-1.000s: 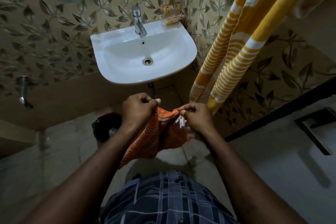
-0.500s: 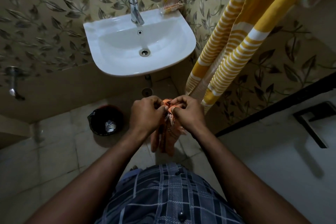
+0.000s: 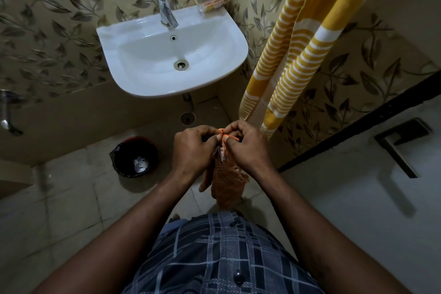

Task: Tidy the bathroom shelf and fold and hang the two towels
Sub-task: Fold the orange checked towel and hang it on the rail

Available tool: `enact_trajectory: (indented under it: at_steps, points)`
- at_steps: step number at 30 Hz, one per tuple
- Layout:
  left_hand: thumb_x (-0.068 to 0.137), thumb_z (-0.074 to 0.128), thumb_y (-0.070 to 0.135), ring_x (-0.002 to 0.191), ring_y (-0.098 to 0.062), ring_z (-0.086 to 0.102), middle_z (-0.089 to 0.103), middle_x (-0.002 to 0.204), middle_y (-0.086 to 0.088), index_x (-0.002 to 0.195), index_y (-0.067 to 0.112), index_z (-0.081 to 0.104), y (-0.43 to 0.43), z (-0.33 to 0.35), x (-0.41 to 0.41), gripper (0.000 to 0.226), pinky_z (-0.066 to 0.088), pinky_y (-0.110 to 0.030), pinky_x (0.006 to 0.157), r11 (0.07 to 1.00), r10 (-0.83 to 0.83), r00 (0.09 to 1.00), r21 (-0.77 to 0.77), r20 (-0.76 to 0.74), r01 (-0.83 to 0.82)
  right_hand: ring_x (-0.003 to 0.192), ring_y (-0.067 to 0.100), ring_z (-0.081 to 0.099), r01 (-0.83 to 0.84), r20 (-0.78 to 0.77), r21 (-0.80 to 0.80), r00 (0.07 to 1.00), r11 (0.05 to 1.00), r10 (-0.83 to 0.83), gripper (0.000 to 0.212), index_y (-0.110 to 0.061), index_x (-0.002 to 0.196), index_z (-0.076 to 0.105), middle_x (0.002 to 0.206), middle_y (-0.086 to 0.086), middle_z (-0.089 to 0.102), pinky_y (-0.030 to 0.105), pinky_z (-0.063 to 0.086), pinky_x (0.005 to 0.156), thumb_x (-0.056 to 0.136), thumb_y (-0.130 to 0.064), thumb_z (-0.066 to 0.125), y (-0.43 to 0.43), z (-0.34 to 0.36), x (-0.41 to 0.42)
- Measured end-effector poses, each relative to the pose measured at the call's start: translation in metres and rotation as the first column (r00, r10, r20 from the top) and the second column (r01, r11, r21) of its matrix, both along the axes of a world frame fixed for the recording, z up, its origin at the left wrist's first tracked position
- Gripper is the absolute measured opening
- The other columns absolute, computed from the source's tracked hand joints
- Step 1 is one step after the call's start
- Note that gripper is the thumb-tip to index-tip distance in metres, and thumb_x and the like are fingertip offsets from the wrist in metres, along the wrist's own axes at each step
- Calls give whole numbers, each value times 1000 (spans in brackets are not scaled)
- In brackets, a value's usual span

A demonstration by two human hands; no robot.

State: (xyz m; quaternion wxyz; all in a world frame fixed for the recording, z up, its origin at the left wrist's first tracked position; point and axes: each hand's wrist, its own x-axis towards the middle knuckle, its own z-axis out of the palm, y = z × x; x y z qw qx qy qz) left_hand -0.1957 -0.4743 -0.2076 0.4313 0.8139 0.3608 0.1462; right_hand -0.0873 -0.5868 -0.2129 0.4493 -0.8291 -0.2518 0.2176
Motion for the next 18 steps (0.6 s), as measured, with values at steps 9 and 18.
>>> enact_trajectory:
  at_steps: [9, 18]
  points:
    - [93, 76, 26, 77, 2, 68, 76, 87, 12, 98, 26, 80, -4, 5, -5, 6, 60, -23, 69, 992, -51, 998, 117, -40, 55, 72, 2, 69, 39, 5, 27, 999, 999, -40, 10, -26, 88, 72, 77, -10, 72, 16, 51, 57, 87, -25, 81, -5, -4, -7]
    - [96, 72, 25, 72, -1, 66, 75, 86, 10, 100, 26, 77, -3, 14, -11, 6, 54, -20, 64, 974, -87, 993, 204, -76, 101, 77, -5, 68, 69, 22, 59, 997, 996, -71, 7, -24, 86, 79, 81, -14, 74, 9, 49, 60, 85, -19, 82, -1, 0, -17]
